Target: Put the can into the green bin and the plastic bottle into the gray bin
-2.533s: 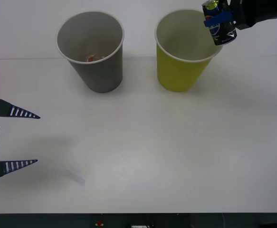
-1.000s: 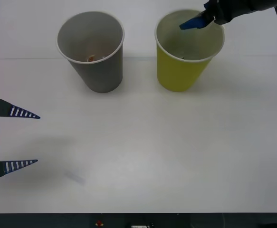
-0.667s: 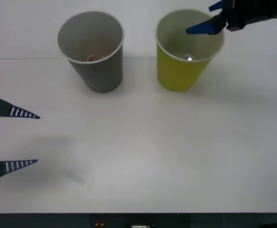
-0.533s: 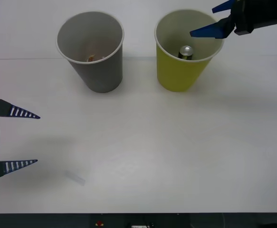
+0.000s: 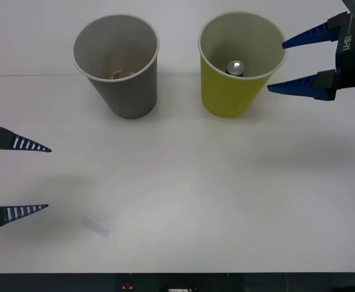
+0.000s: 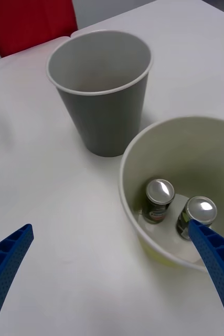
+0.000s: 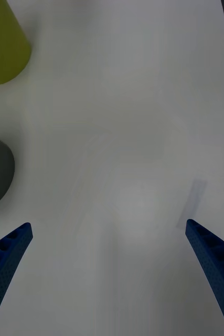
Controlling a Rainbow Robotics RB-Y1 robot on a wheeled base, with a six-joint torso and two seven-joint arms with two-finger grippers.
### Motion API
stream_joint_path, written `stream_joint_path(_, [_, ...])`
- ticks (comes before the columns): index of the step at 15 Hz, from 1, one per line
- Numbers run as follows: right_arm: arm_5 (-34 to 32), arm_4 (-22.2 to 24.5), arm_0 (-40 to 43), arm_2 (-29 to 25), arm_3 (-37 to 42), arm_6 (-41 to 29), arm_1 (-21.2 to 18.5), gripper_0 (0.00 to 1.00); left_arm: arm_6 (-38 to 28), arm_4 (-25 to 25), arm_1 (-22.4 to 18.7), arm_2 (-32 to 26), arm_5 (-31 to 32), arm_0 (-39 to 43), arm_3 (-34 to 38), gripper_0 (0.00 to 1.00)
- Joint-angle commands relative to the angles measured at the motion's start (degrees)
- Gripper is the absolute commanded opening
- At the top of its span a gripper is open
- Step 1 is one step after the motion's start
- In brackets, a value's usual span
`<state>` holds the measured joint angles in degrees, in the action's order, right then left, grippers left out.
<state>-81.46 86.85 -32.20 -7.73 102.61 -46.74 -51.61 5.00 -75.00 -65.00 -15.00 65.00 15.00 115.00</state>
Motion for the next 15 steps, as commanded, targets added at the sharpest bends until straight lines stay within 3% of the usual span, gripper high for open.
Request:
stream_joint_path(1, [-3.18, -2.56, 3.46, -2.55, 1.01, 5.70, -0.50, 1.00, 0.00, 0.00, 0.00, 0.00, 0.00, 0.00, 0.00, 1.00])
stream_joint_path(8, [-4.77, -5.55, 17.08, -8.00, 6.55, 18.79, -0.50, 1.00, 0.00, 0.00, 0.00, 0.00, 0.00, 0.00, 0.00, 1.00])
stream_joint_path(15, [-4.77, -7.39, 25.69, -8.53, 6.81, 31.18, -0.50, 1.00, 0.00, 0.00, 0.00, 0.00, 0.00, 0.00, 0.00, 1.00])
